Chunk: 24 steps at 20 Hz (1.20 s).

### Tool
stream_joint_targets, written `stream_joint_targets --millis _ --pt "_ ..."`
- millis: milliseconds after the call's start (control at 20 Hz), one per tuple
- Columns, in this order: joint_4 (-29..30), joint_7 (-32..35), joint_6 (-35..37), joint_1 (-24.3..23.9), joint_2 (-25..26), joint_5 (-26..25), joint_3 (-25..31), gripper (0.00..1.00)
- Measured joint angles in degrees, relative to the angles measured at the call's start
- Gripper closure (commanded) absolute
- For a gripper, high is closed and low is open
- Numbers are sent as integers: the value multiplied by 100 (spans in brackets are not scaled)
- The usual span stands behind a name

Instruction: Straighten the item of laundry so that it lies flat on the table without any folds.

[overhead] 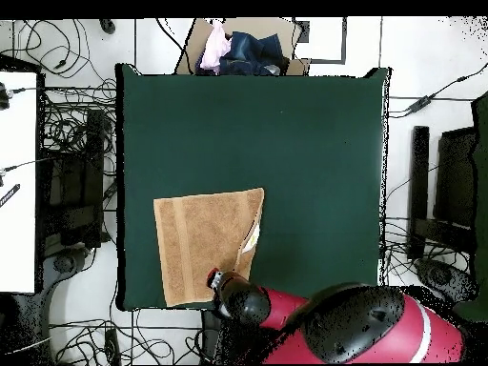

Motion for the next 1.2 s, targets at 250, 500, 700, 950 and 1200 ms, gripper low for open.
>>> stream_joint_targets --millis 250,500,700,950,1200 --pt "-36 -1 246 -2 -91 -66 -7 100" --pt "-49 -1 1060 20 -448 -20 -45 100" --pt "-68 -1 1978 71 -862 71 -98 100" --pt "-165 -1 3018 82 -1323 75 -105 100" --pt "-462 -1 3705 76 -1618 71 -110 100"
